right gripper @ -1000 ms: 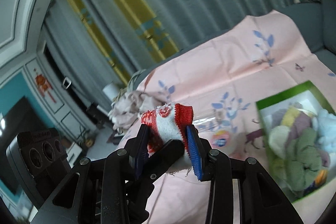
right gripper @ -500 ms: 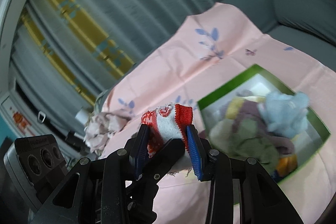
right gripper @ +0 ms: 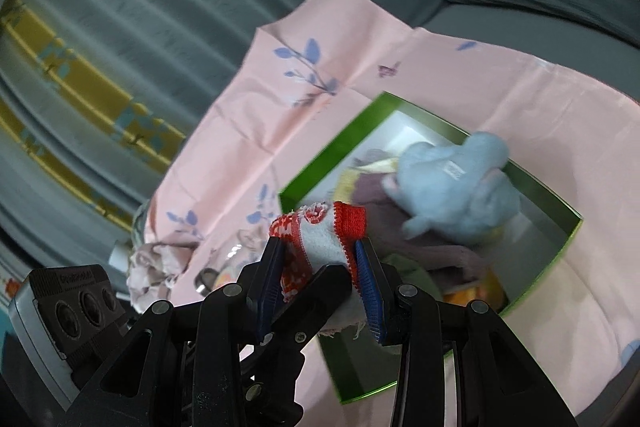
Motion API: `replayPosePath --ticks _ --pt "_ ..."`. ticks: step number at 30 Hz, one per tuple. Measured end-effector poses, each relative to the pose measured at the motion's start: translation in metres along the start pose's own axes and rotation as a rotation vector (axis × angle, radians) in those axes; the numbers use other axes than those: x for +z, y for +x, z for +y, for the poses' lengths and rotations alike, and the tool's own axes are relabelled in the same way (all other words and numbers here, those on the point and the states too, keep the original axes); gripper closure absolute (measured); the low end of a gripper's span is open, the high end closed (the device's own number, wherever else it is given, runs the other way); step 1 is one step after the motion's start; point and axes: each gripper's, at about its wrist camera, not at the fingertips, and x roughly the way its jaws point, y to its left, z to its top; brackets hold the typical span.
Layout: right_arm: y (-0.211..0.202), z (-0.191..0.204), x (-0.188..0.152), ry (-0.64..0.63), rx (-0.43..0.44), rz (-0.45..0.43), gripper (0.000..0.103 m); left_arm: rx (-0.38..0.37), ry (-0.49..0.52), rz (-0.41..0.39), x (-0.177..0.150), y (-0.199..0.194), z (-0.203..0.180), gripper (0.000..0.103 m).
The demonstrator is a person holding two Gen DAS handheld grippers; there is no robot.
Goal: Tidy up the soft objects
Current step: 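Carry the red-white sock into the green box and lower it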
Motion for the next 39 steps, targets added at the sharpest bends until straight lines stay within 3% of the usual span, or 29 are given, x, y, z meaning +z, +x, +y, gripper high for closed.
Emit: replayPosePath --ticks 19,39 --pt "0.028 -0.022 0.001 0.058 -0.128 0.07 0.063 0.04 -0.092 0.176 -0.007 0.044 0.016 0.069" --pt "0.038 -0.028 0.0 0.063 -0.197 0.086 0.063 0.114 -0.121 0.246 -0.011 0.063 0.022 0.062"
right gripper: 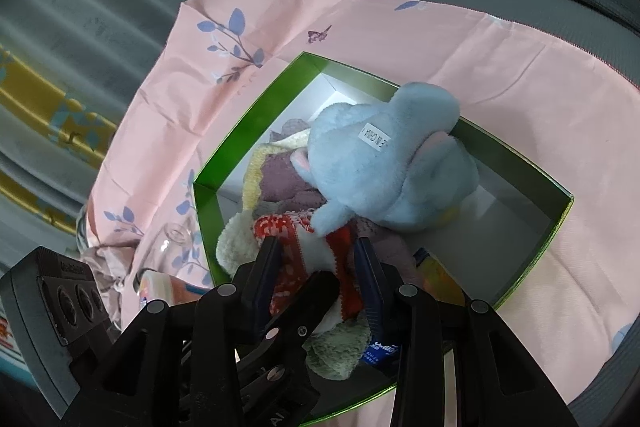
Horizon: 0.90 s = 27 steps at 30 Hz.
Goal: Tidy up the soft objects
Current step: 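Carry the red-white sock into the green box and lower it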
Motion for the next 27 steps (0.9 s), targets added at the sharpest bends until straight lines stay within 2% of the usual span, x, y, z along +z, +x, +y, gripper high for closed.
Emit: replayPosePath --ticks 19,27 --pt "0.005 -0.0022 0.0001 -0.022 -0.047 -0.016 0.063 0.056 0.033 -0.004 -0.0012 0.0055 -0.0054 0.057" --pt "0.005 -0.002 0.0008 -0.023 -0.052 -0.018 0.063 0.057 0.033 -0.022 -0.0021 0.0054 -0.0055 0.055"
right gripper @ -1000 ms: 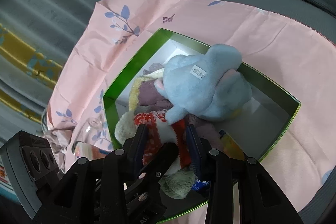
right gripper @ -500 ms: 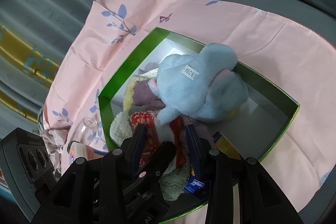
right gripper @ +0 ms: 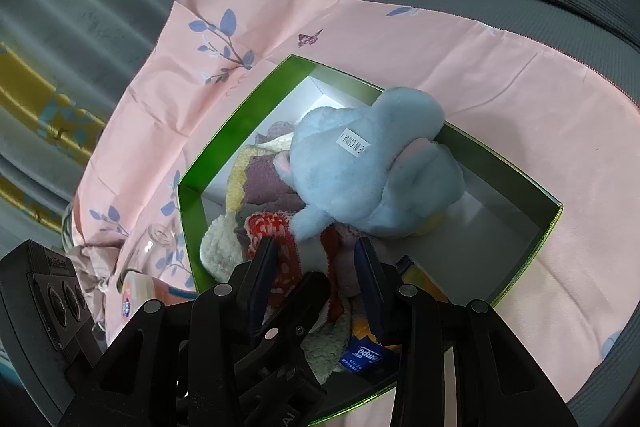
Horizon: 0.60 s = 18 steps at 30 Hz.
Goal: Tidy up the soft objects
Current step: 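Carry the red-white sock into the green box and lower it, then open the right gripper and withdraw the right tool from the box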
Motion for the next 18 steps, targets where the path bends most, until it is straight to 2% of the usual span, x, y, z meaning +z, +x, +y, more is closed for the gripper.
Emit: replayPosePath --ticks 1,5,12,14,18 --pt "0.0 -0.0001 0.0002 0.0 -0.002 0.001 0.063 0.002 0.0 -0.003 -0.0006 0.0 -0.0003 0.054" --pt "0.0005 -0.0039 0.0017 0.005 -0.047 -0.003 0.047 0.013 0.004 -0.002 -0.0008 0.0004 -0.0021 0.05" --pt "-0.0026 -0.0075 0.0022 0.006 -0.032 -0.002 0.046 0.001 0.02 0.003 -0.0019 0.0001 -0.0052 0.038" --pt "-0.0038 -0.0077 0.0014 0.009 -0.045 -0.005 0.043 -0.016 0.032 -0.004 -0.0029 -0.0001 -0.007 0.031" --pt "-0.0067 -0.0081 0.001 0.007 -0.049 -0.01 0.041 -0.011 0.028 -0.023 -0.0044 -0.0023 -0.0096 0.03"
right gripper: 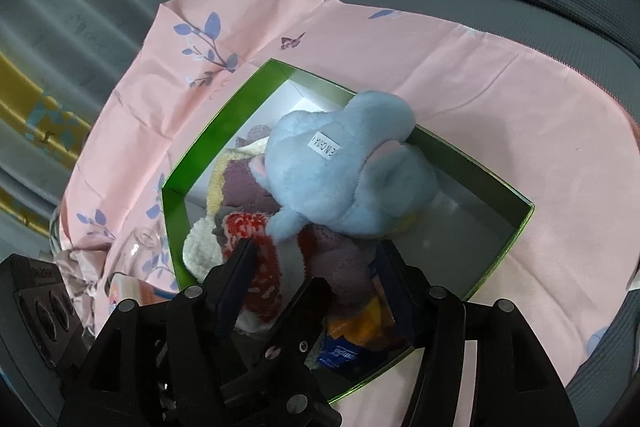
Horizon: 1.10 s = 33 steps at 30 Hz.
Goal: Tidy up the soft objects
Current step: 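Open the right gripper and withdraw the right tool from the box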
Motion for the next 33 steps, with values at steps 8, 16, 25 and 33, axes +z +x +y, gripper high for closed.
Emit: replayPosePath --ticks 8,16,25,33 --pt "-0.025 0.008 -0.003 -0.014 0.079 -0.026 0.04 0.031 0.011 -0.043 0.002 -0.027 -0.005 0.016" --pt "-0.057 0.022 -0.01 -0.06 0.097 -0.105 0.019 0.165 0.054 -0.181 -0.003 -0.082 -0.005 0.001" --pt "-0.085 0.046 -0.019 -0.151 0.099 -0.163 0.014 0.165 0.038 -0.211 -0.015 -0.128 -0.004 0.001" --pt "-0.119 0.066 -0.032 -0.231 0.079 -0.248 0.005 0.198 0.013 -0.304 -0.023 -0.174 0.002 0.001"
